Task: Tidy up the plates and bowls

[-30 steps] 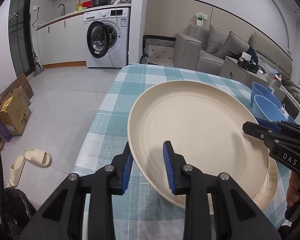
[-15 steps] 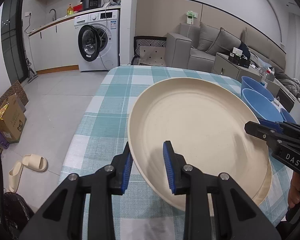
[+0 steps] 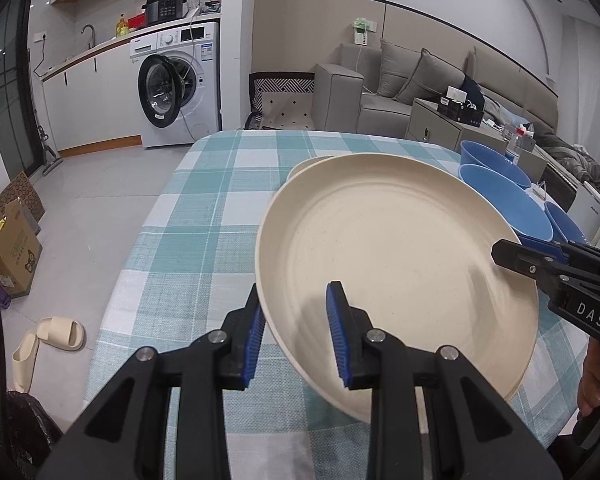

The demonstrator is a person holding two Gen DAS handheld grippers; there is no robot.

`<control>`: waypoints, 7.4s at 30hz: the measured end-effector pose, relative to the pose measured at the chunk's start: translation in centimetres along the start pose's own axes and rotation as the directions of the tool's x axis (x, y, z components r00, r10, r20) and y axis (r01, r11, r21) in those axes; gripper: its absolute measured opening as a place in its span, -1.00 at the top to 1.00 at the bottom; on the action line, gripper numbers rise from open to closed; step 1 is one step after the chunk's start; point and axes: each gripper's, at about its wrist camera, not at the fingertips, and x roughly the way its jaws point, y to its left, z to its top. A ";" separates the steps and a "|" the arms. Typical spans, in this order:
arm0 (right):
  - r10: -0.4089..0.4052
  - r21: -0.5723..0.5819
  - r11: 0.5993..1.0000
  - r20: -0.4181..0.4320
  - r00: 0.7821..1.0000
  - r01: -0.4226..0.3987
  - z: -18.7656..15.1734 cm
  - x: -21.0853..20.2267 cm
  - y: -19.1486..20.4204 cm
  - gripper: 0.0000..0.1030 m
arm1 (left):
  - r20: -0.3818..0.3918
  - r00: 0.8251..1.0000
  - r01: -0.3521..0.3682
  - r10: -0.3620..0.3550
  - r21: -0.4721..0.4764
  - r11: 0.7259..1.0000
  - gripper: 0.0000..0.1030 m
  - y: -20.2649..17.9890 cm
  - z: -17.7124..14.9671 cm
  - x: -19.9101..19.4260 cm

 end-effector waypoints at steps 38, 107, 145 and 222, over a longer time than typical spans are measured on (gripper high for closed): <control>-0.071 0.073 0.995 -0.032 0.997 0.073 -3.2 0.3 -3.5 0.52 | -0.076 0.997 0.013 -0.004 0.113 0.993 0.45 -4.9 -2.1 3.0; -0.131 0.055 0.989 -0.107 0.986 0.137 -5.4 2.2 -4.3 0.35 | -0.144 0.990 0.025 0.015 0.269 0.963 0.00 -7.9 -3.7 4.2; -0.080 -0.070 0.994 0.041 0.996 0.082 -3.0 -3.6 -0.6 -0.98 | -0.029 0.996 0.085 -0.083 0.094 0.992 -1.00 -3.5 0.2 -0.4; -0.023 -0.002 1.000 0.067 0.997 0.023 4.6 1.6 -6.9 -0.99 | -0.226 0.951 -0.212 0.212 0.022 0.977 -1.00 -1.0 7.6 15.7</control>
